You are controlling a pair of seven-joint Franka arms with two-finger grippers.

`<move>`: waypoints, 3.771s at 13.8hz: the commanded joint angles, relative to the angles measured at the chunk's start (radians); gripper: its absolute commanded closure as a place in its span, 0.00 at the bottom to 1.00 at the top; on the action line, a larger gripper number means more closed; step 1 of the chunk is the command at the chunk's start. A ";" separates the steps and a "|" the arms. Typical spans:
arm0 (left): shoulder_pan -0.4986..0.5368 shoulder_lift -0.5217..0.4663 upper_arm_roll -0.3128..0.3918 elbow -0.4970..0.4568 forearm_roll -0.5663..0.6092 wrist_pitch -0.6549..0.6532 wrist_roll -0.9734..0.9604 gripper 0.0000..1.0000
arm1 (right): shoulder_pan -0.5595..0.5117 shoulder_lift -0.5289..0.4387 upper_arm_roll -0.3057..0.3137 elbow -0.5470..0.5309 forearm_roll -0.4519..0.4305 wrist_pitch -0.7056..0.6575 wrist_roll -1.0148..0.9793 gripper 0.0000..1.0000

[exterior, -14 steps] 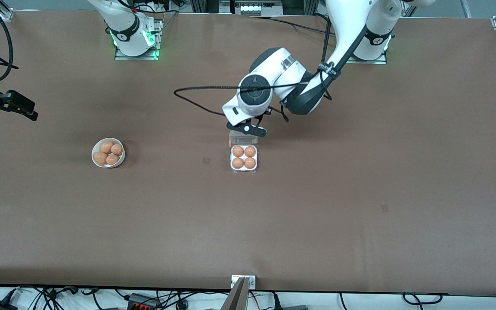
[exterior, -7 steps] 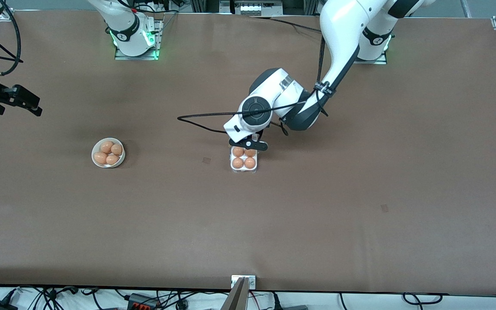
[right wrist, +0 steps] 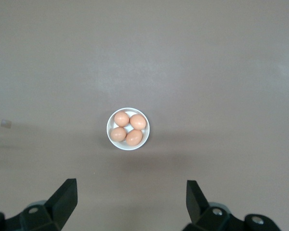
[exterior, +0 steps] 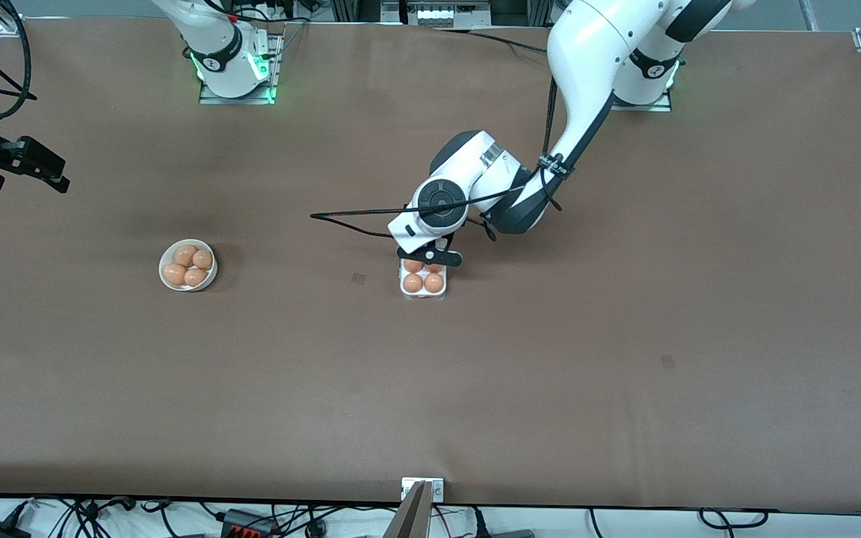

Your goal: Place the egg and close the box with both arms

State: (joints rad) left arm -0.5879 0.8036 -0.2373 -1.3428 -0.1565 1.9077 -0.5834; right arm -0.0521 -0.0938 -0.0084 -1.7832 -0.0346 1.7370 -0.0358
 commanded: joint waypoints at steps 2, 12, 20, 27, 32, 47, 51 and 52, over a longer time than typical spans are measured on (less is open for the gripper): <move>-0.015 0.061 0.016 0.109 0.031 -0.002 -0.010 1.00 | -0.012 -0.017 0.007 0.013 0.005 -0.033 -0.012 0.00; -0.015 0.137 0.053 0.258 0.032 0.025 -0.003 1.00 | -0.012 -0.015 0.007 0.007 0.007 -0.030 0.022 0.00; -0.036 0.175 0.058 0.251 0.129 0.181 0.027 1.00 | -0.012 -0.015 0.007 0.008 0.007 -0.030 0.022 0.00; -0.006 0.117 0.058 0.258 0.127 0.069 0.031 1.00 | -0.011 -0.017 0.007 0.011 0.007 -0.028 0.022 0.00; 0.065 0.002 0.061 0.241 0.133 -0.087 0.051 1.00 | -0.011 -0.018 0.007 0.015 0.008 -0.030 0.022 0.00; 0.428 -0.562 0.050 -0.324 0.132 -0.111 0.316 0.98 | -0.011 -0.024 0.007 0.013 0.002 -0.033 0.008 0.00; 0.511 -0.697 0.052 -0.381 0.130 -0.217 0.445 0.99 | -0.011 -0.024 0.007 0.012 -0.001 -0.031 0.010 0.00; 0.529 -0.718 0.052 -0.386 0.130 -0.237 0.462 0.99 | -0.011 -0.024 0.007 0.011 -0.001 -0.031 0.010 0.00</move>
State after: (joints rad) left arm -0.1002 0.1676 -0.1719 -1.6726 -0.0384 1.7019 -0.1697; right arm -0.0531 -0.1044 -0.0090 -1.7715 -0.0343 1.7084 -0.0218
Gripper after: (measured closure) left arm 0.987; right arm 0.000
